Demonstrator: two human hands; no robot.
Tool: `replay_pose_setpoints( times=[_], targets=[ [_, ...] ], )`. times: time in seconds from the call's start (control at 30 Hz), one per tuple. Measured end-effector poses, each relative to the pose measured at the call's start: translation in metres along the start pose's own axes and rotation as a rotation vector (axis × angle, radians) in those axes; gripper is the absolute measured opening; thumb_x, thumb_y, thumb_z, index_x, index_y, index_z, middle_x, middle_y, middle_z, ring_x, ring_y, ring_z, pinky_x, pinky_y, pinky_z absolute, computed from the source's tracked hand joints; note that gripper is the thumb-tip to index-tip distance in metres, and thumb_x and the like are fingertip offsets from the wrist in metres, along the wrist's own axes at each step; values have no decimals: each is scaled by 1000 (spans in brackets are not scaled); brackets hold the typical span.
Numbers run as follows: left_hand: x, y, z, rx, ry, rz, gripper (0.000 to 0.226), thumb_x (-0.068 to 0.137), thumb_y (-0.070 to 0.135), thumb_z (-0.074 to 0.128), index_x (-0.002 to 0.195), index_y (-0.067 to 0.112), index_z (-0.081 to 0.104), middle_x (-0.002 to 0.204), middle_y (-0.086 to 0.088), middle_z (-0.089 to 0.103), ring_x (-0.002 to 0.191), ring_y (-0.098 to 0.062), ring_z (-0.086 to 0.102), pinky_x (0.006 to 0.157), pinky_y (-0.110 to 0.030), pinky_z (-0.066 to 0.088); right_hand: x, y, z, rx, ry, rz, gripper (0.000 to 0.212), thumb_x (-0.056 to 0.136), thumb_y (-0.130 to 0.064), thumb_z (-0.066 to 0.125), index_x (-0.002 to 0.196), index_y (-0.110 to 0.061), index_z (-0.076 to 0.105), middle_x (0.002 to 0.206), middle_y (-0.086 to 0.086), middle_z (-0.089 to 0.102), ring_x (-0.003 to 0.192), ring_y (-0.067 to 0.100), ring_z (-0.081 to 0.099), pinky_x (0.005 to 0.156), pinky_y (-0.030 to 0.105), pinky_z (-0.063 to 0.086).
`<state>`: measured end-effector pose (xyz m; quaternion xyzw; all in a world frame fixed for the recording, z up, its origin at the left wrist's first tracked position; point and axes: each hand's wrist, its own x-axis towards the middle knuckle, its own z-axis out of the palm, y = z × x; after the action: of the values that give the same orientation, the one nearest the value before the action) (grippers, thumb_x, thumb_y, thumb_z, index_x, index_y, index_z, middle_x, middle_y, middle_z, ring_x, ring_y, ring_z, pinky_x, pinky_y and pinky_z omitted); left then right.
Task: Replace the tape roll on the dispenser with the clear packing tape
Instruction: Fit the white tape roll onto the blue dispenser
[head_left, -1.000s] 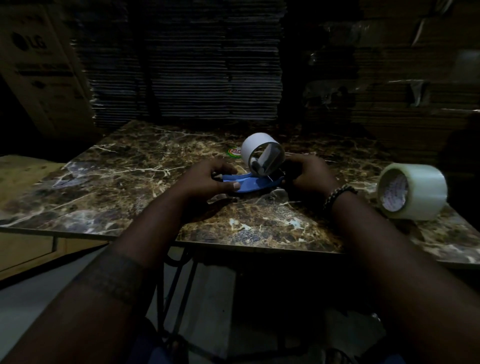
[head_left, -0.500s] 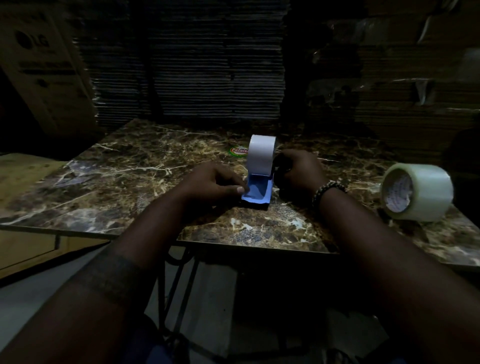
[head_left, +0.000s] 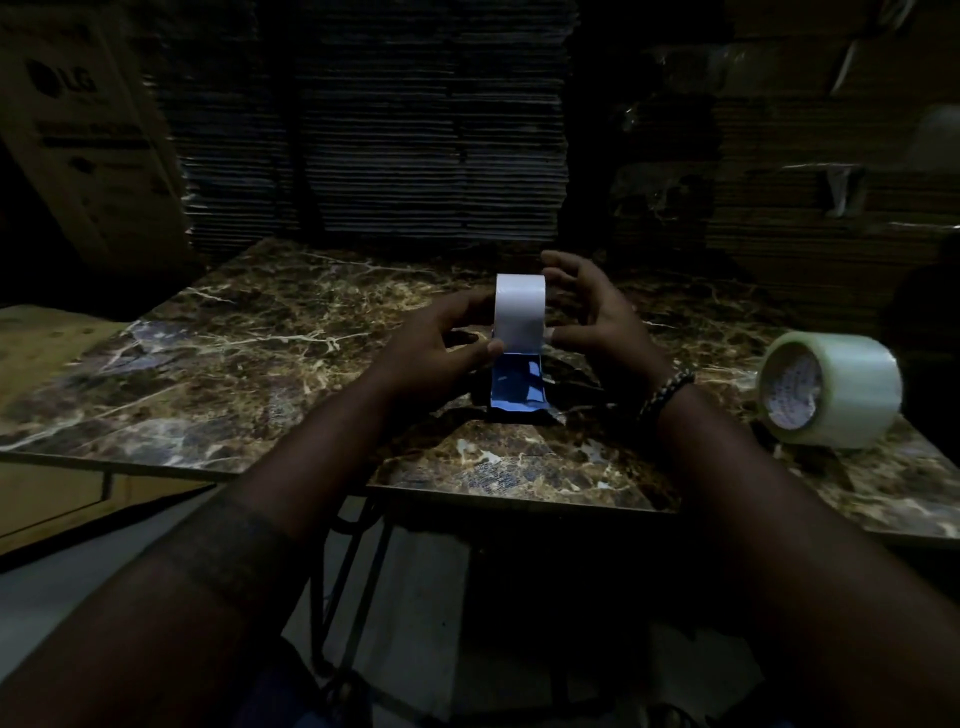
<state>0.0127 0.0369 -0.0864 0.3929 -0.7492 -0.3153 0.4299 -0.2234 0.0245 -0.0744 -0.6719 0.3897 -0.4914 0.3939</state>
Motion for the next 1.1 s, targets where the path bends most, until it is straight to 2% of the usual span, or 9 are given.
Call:
replay_pose_setpoints(
  times=[0.1, 0.17, 0.27, 0.33, 0.5, 0.67, 0.83, 0.97, 1.1],
  targets=[
    [2, -1, 1, -84, -18, -17, 51, 99, 9, 67, 148, 19, 55, 138, -5, 68, 128, -18, 66, 100, -35, 59, -2, -1, 6, 1, -89, -14, 83, 78, -4, 78, 148, -33, 44, 151, 5, 45, 131, 20, 55, 94, 36, 60],
    [2, -1, 4, -127, -36, -39, 50, 102, 8, 63, 148, 25, 52, 138, -6, 67, 127, -18, 67, 93, -30, 61, -3, -1, 10, -24, -88, -23, 83, 77, -13, 80, 149, -30, 45, 149, 4, 50, 130, 21, 57, 95, 37, 60],
    [2, 1, 9, -133, -44, -58, 47, 106, 2, 57, 141, 32, 50, 129, 3, 68, 116, -7, 69, 83, -21, 59, -5, 0, 15, -62, -58, -47, 79, 76, -15, 83, 146, -30, 49, 144, 2, 54, 127, 22, 60, 97, 43, 60],
    [2, 1, 10, -154, -47, -80, 45, 107, 4, 56, 140, 35, 51, 127, 7, 69, 114, -5, 70, 81, -22, 59, -4, 1, 15, -61, -39, -53, 78, 77, -9, 84, 144, -28, 51, 141, 3, 56, 123, 23, 63, 94, 46, 61],
    [0, 3, 9, -173, -53, -96, 44, 107, 7, 57, 142, 33, 51, 134, 0, 68, 125, -14, 67, 88, -27, 62, -2, 0, 11, -66, -4, -68, 75, 75, 5, 83, 139, -23, 55, 136, 7, 59, 119, 26, 64, 88, 44, 63],
    [-1, 6, 9, -165, -54, -103, 44, 108, 8, 57, 139, 39, 53, 131, 7, 69, 123, -11, 68, 91, -31, 63, -3, 1, 0, -38, 9, -48, 76, 73, 14, 80, 138, -18, 56, 136, 11, 59, 119, 28, 64, 81, 33, 64],
    [-1, 5, 10, -171, -46, -145, 42, 109, 11, 55, 142, 37, 53, 135, 3, 69, 122, -10, 69, 95, -35, 63, -4, 4, -7, -1, 12, -28, 76, 71, 14, 80, 134, -23, 58, 136, 11, 59, 118, 31, 64, 84, 42, 63],
    [0, 4, 11, -182, -39, -170, 42, 109, 11, 54, 142, 37, 53, 134, 5, 71, 117, -7, 72, 93, -34, 63, -7, 3, -11, -2, 12, -14, 76, 74, 15, 79, 135, -23, 58, 137, 11, 58, 120, 29, 64, 83, 38, 63],
    [0, 2, 9, -127, -33, -134, 45, 109, 11, 55, 146, 36, 52, 140, 0, 68, 129, -14, 66, 99, -40, 61, -9, 3, -16, 14, 9, 0, 76, 73, 16, 78, 134, -25, 58, 137, 12, 59, 122, 31, 63, 84, 38, 63]
  ],
)
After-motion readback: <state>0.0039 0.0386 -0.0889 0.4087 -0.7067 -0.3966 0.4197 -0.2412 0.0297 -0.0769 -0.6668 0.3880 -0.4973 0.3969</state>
